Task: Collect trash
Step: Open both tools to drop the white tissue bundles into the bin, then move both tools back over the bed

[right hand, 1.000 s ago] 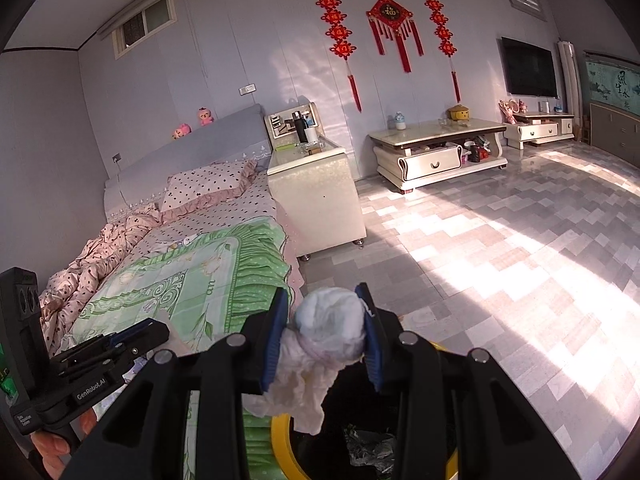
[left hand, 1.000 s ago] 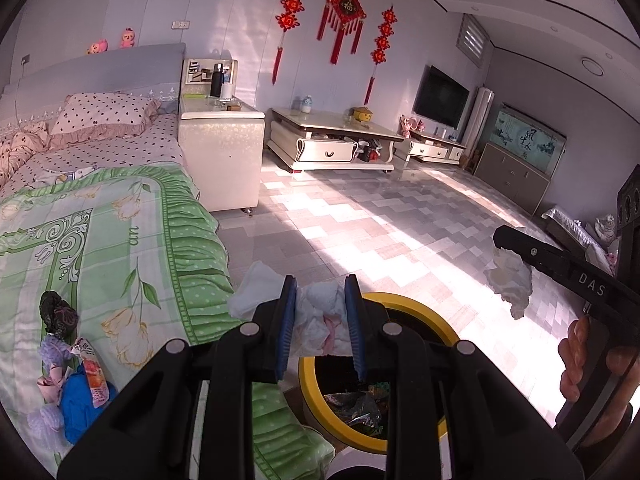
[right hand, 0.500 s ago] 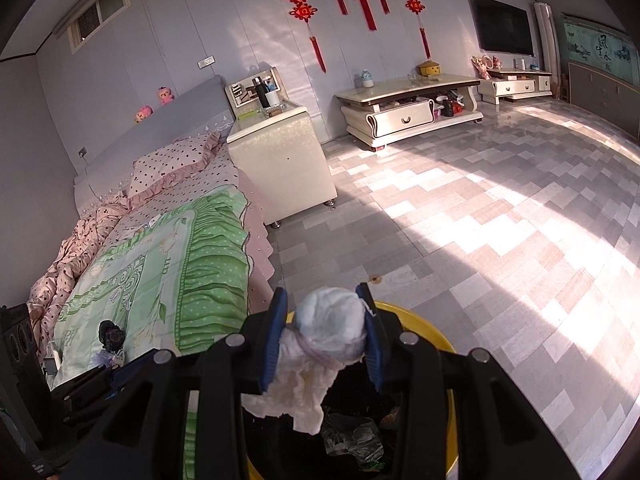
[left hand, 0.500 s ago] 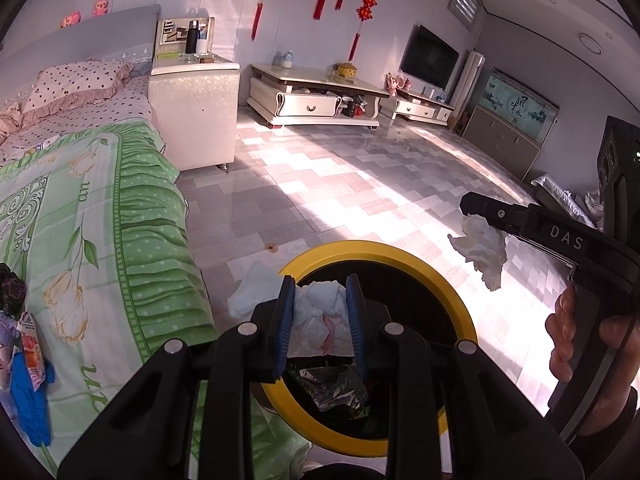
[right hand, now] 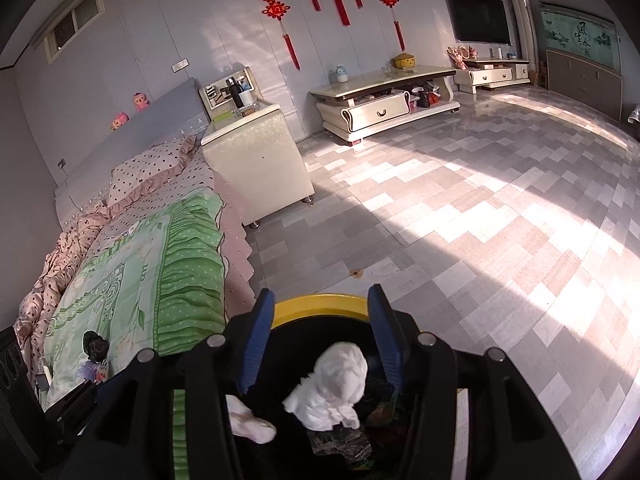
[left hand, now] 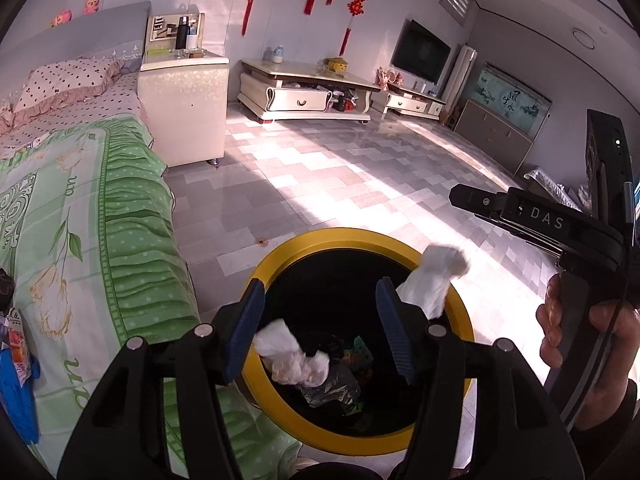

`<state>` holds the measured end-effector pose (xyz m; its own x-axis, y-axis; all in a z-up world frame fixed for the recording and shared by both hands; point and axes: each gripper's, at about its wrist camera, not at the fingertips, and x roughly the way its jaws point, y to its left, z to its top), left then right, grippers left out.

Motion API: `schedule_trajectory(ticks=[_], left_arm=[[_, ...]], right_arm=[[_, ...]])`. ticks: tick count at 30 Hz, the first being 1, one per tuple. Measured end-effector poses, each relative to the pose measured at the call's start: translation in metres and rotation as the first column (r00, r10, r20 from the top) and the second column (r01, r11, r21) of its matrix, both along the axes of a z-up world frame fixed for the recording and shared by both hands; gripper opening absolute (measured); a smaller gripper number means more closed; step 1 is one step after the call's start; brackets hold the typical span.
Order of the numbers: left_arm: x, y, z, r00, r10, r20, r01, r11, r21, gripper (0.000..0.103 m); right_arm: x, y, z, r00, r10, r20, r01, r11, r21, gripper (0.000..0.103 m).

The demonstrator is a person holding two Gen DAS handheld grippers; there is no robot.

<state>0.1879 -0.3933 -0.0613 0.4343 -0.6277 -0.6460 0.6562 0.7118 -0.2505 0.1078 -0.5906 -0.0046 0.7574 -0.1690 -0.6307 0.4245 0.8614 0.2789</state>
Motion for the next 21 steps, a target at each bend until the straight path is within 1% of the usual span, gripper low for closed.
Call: schedule_trajectory(ticks=[2,6,11,16,21], left_arm=[[0.0,0.003,0.001,1.0,0.007,-0.003,-0.007,1.0,-0.001,0.061],[0.001,0.013,0.004,1.0,0.025,0.004,-0.025,1.0,-0.009,0.067],[-0.001,0.031,0.012,0.997,0.064,0.038,-0.063,0.998,-0.007,0.076],[0.003,0.059,0.017,0.993,0.107,0.057,-0.107,0.994,-0.006,0.079],[0.007,0.096,0.022,0.983,0.164,0.078,-0.165,0.986,0.0,0.08]], right_arm=[[-0.002,-0.001,0.001,1.0,-0.008,0.0,0.008,1.0,0.004,0.049],[-0.007,-0.001,0.004,1.0,-0.027,0.002,0.027,1.0,-0.007,0.053],[-0.012,0.002,0.009,0.999,-0.036,0.003,0.036,0.999,-0.007,0.059],[-0.011,0.016,0.017,1.0,-0.003,0.004,0.003,1.0,-0.012,0.06],[-0.005,0.043,0.027,0.998,0.054,0.01,-0.053,0.998,-0.039,0.06]])
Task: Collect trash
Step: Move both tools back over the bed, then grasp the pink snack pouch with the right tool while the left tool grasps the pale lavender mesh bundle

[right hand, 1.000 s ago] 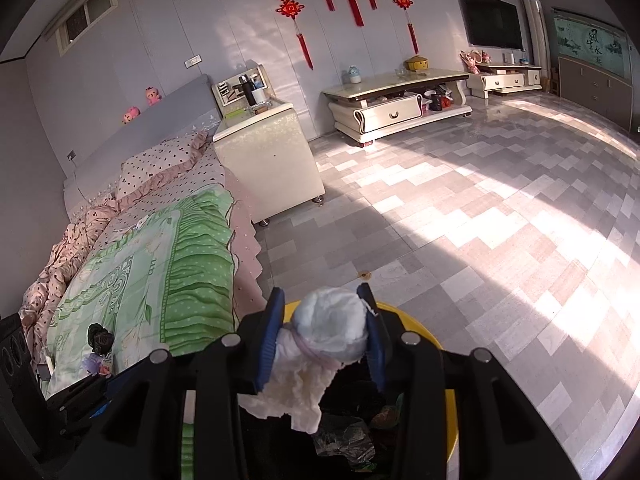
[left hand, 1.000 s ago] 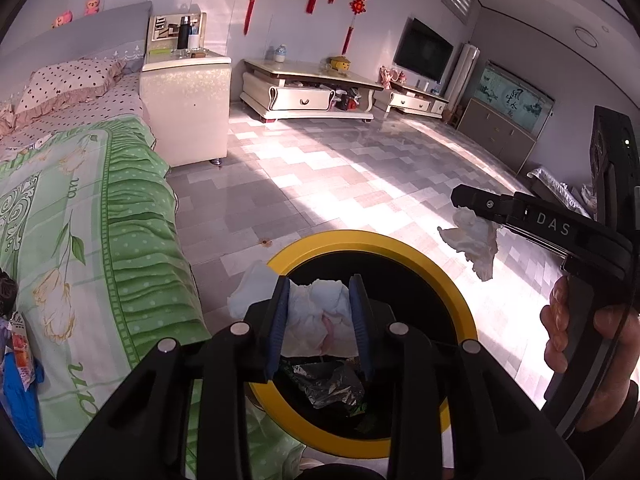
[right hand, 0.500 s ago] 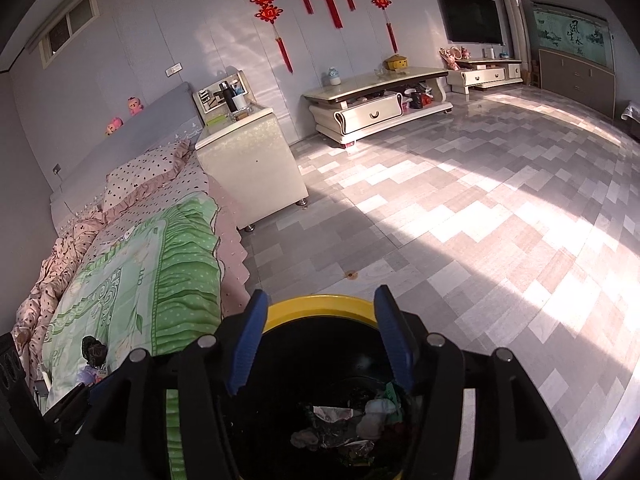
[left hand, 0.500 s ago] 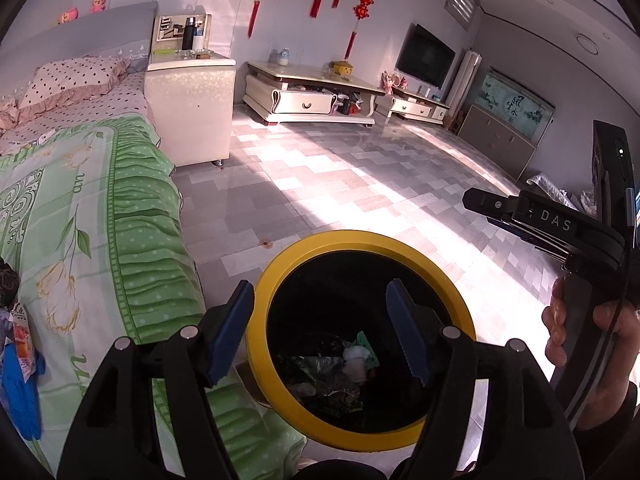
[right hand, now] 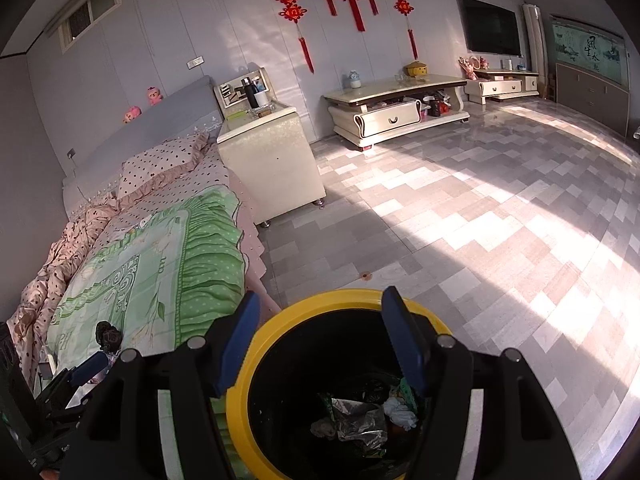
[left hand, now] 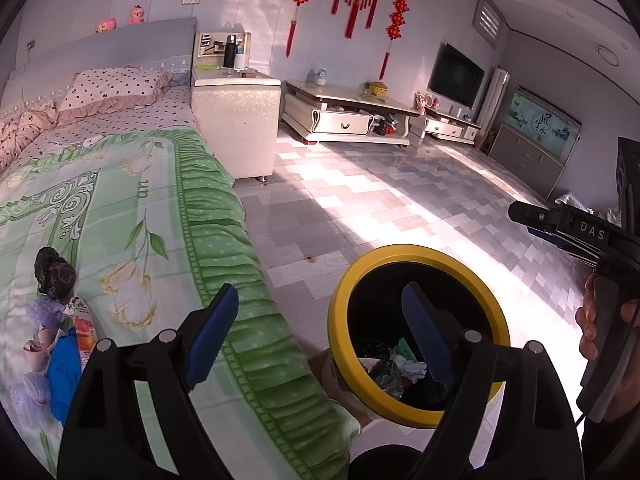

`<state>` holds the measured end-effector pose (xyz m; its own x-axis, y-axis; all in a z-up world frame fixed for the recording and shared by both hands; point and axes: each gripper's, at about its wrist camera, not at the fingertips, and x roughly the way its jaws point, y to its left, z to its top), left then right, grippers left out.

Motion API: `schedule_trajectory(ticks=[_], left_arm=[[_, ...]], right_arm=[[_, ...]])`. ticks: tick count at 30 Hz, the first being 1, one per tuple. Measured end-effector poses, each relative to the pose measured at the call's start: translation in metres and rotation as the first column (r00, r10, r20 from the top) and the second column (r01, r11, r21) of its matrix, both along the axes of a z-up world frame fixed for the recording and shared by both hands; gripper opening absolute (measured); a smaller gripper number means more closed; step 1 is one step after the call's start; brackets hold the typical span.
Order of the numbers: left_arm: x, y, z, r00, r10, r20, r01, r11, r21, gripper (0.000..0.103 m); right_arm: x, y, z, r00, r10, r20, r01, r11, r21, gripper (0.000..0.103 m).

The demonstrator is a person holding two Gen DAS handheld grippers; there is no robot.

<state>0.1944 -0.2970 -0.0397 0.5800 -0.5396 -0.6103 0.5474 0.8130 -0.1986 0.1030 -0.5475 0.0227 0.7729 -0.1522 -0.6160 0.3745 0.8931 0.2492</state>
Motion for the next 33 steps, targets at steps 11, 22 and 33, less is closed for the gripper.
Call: schedule_trajectory(ticks=[11,22,33], left_arm=[[0.006,0.096,0.013,0.989,0.145,0.04,-0.146,0.989,0.004,0.08],[0.01,0.198,0.004,0.957,0.285,0.051,-0.287,0.957,0.049,0.08],[0.021,0.284,-0.034,0.914,0.406,0.002,-0.404,0.911,0.087,0.08]], right_arm=[[0.02,0.077,0.019,0.989,0.148,0.024,-0.147,0.989,-0.034,0.06],[0.059,0.163,0.022,0.943,0.333,0.025,-0.332,0.943,-0.039,0.063],[0.107,0.253,-0.007,0.877,0.478,-0.054,-0.48,0.877,-0.028,0.064]])
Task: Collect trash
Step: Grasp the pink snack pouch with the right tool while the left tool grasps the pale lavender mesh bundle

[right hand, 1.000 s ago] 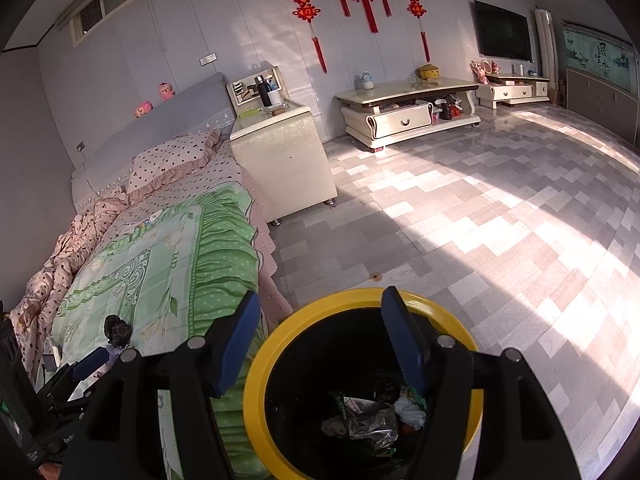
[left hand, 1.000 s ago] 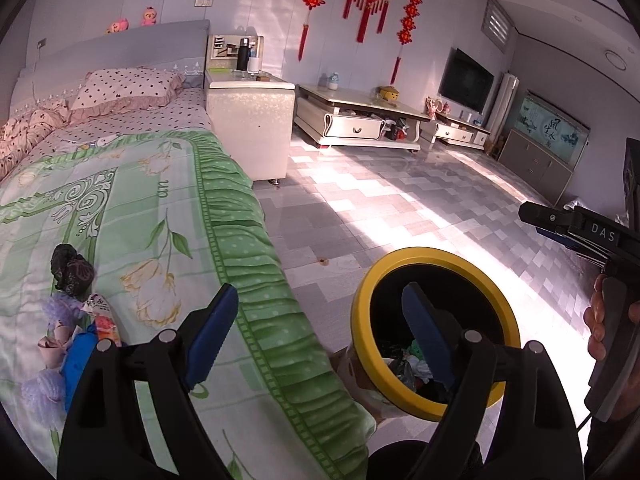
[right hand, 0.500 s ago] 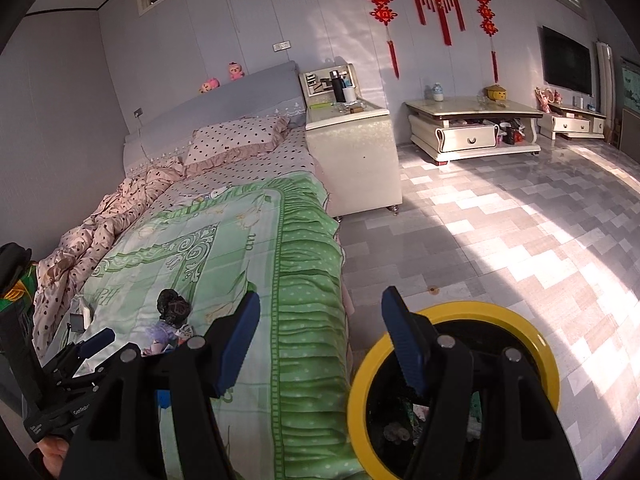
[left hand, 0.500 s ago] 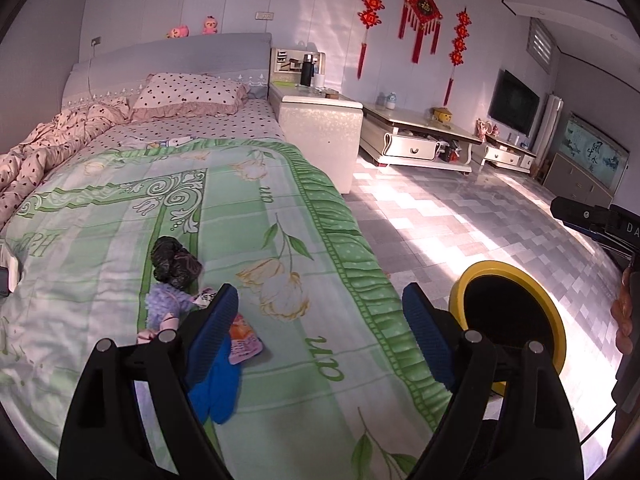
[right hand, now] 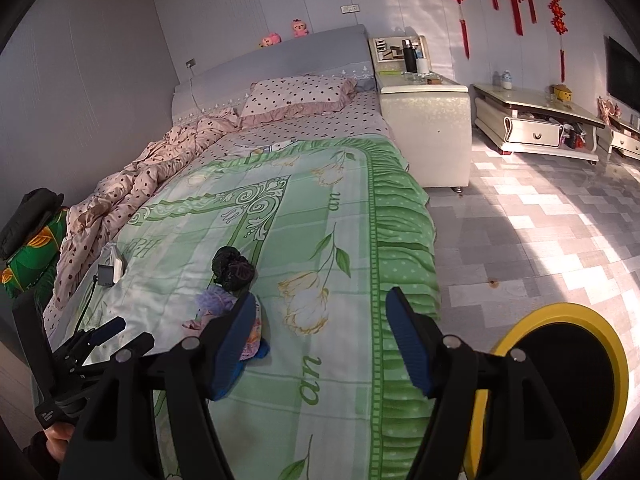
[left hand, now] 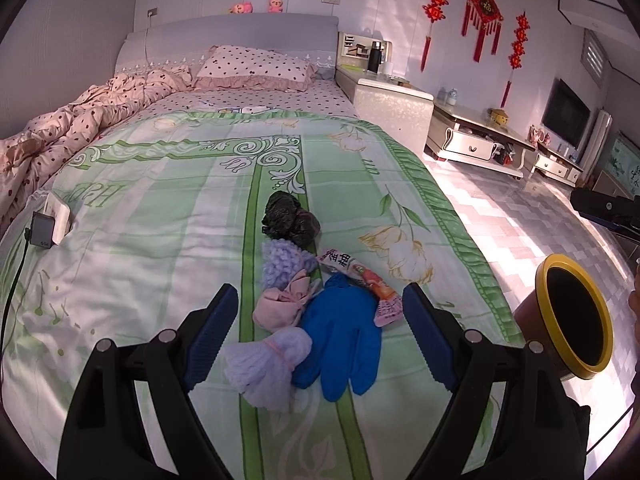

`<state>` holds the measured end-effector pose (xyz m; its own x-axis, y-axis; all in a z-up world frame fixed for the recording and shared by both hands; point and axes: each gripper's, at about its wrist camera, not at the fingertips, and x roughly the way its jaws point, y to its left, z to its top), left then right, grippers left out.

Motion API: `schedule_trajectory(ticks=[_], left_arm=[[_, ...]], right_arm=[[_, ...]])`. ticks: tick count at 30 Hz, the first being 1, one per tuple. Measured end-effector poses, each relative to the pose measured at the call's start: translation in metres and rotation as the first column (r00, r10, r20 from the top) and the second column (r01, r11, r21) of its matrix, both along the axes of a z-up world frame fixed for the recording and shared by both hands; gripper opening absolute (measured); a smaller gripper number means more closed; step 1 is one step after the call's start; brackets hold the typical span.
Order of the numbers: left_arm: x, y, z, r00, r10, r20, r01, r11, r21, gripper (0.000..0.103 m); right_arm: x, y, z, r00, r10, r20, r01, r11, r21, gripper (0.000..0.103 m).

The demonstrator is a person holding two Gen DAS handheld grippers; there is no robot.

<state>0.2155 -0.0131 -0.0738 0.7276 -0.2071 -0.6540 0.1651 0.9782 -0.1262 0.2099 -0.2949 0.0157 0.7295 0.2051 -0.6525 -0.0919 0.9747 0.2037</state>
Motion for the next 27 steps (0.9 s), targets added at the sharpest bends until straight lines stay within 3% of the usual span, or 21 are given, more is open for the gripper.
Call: schedule_trajectory(ticks=[14,27], left_arm=[[0.016,0.04,-0.054,0.994,0.049,-0.093,-0.053,0.998,-0.043,0.08],[0.031,0.047,-0.088,0.989,0.022,-0.146,-0.038,0.993,-0.108,0.075]], right_arm=[[0.063,0.075,-0.069,0.98,0.128,-0.154,-0.132,0.991,-0.019,0.063],[0.116,0.115,-0.128,0.947,0.179,-0.267,-0.201,0.978,-0.058,0.05]])
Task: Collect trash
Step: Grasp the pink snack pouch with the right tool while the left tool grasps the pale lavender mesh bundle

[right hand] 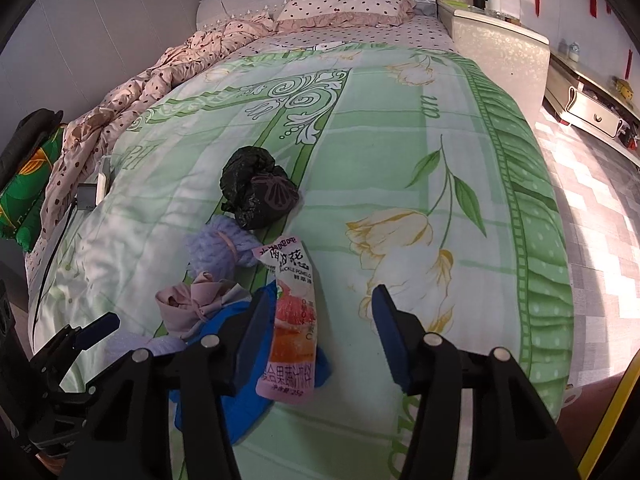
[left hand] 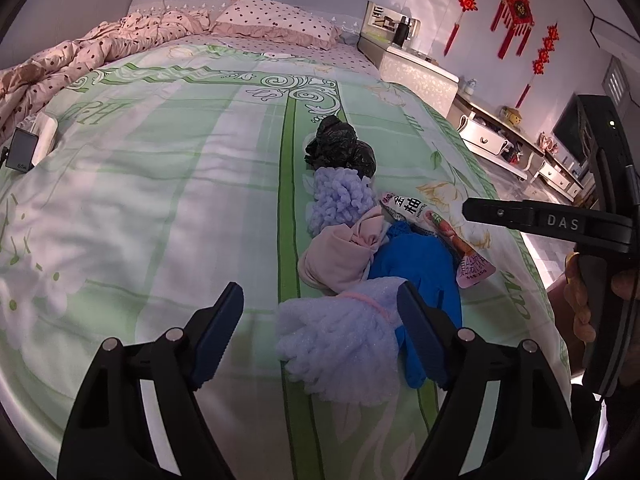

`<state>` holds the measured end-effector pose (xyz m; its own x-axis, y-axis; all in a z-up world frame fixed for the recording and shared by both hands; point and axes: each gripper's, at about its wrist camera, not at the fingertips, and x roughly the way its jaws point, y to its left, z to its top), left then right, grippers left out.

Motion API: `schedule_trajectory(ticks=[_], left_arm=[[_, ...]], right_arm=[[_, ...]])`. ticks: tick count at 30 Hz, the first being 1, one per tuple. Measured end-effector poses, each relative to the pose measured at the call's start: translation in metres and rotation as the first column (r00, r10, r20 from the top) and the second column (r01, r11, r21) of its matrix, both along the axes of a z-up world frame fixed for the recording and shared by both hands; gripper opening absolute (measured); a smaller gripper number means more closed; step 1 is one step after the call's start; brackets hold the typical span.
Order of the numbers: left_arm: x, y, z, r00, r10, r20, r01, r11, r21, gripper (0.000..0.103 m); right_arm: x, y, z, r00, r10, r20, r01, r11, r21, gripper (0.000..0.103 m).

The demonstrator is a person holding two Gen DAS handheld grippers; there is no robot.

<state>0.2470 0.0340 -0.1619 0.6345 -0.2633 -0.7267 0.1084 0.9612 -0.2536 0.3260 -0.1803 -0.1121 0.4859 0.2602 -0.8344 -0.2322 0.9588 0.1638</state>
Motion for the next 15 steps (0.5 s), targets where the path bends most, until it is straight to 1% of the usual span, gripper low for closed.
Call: schedule_trajectory(ticks=[6,8,9,11,12,13,15], left_arm=[[-0.002,-0.007,-0.005,0.999,-0.041,-0.001,0.041,0.999,-0.035,0.069],[-0.003,-0.013,-0.006,0.998,-0.064,0.001,0.064,0.997,-0.032,0.063],[-0.003,-0.016,-0.007,0.997,-0.075,0.001,0.075,0.997,-0.025,0.062],[-0.002,-0.02,-0.008,0.996,-0.091,0.007,0.091,0.996,-0.014,0.058],[-0.002,-0.022,-0.008,0.995,-0.098,0.007,0.098,0.995,-0.015,0.057],[-0.001,-0.022,-0.009,0.995,-0.1,0.005,0.1,0.995,-0.018,0.054],[-0.002,-0.024,-0.008,0.994,-0.105,0.01,0.105,0.994,-0.02,0.049]], right_arm=[[0.018,0.017,-0.02,0.999,0.032,-0.031,-0.033,0.999,-0.038,0.044],[0.021,0.02,-0.026,0.998,0.039,-0.04,-0.041,0.998,-0.043,0.04],[0.022,0.022,-0.029,0.998,0.042,-0.044,-0.044,0.998,-0.047,0.037],[0.025,0.023,-0.034,0.998,0.043,-0.054,-0.045,0.998,-0.045,0.036],[0.027,0.023,-0.036,0.997,0.042,-0.059,-0.045,0.998,-0.043,0.033],[0.028,0.024,-0.038,0.997,0.044,-0.063,-0.046,0.998,-0.043,0.029],[0.029,0.025,-0.04,0.997,0.049,-0.064,-0.051,0.998,-0.038,0.026]])
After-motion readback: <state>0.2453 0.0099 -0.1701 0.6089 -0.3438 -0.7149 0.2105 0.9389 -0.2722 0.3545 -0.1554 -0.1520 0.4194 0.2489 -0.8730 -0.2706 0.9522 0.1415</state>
